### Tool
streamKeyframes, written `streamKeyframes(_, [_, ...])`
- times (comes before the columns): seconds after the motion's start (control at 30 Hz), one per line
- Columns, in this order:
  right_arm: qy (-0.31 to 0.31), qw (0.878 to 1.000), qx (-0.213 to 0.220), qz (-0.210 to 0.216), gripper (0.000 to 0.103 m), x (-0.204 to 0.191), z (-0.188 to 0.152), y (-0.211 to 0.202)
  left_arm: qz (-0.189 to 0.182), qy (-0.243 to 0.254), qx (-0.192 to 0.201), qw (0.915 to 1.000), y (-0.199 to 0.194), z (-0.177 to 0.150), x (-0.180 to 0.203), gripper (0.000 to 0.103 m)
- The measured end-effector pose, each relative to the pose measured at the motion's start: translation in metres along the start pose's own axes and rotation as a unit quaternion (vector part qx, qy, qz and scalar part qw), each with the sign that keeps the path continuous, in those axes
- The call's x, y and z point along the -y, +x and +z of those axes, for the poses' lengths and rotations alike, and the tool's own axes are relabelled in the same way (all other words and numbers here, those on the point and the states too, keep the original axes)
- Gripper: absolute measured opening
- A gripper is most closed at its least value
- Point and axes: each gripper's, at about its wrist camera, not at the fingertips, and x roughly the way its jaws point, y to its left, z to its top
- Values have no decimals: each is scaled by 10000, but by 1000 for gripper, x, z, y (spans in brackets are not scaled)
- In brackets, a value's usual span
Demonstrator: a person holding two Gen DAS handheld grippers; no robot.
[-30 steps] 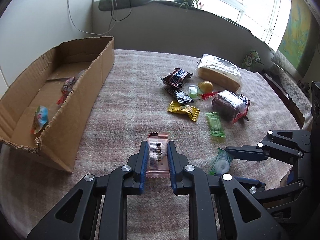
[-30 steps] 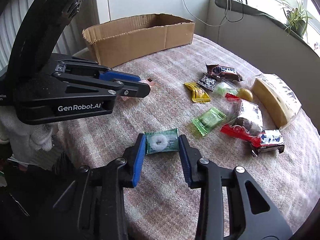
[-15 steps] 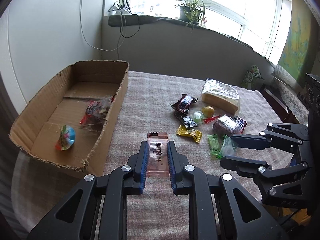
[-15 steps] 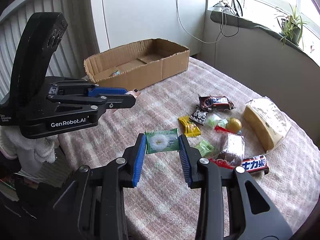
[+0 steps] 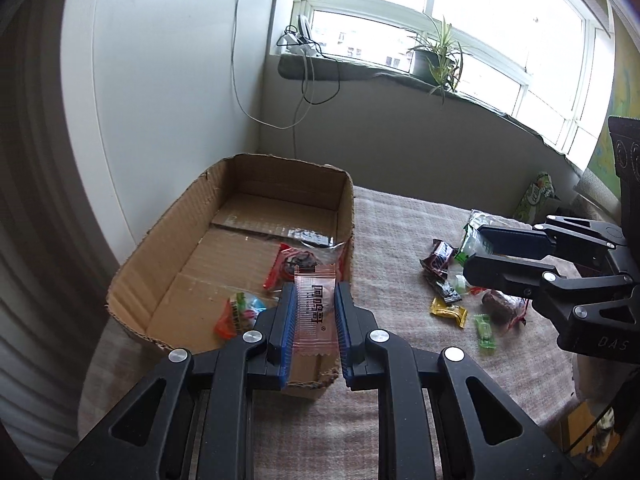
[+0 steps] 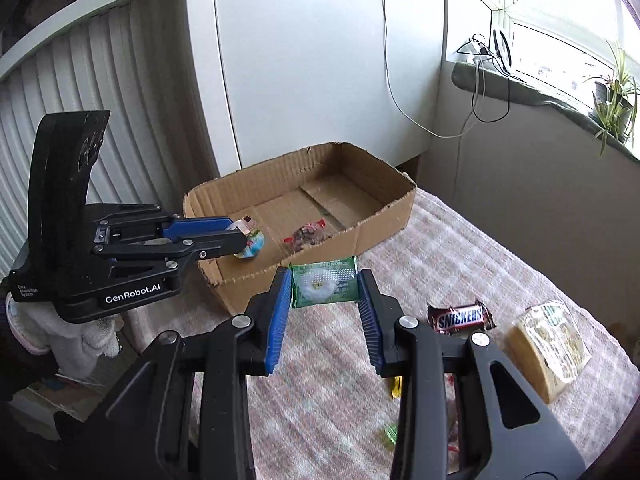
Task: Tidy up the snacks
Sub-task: 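Carry both wrappers into the cardboard box and open both grippers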
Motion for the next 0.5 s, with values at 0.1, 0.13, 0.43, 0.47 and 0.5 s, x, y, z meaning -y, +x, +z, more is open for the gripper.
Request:
streamKeyframes(0.1, [-15,9999,0,108,35,-5,15,13,103,-59,7,9999,2,2,-11,17])
streamKeyframes(0.13, [-19,9999,-13,152,35,-6,19,18,135,-68,4,9999,2,3,-14,17])
streamKeyframes(0.43, [-12,9992,-216,340,35,-14,42,69,288,-246,-47,9993,12,8,-39,17])
streamKeyframes(0.47, [-2,9991,-248,354,35,-15,43,74,300,-253,-55,9992,13,9,-41,17])
streamKeyframes(0.5, [9,9990,-270,351,35,-15,44,78,307,-262,-64,9992,14,9,-42,17])
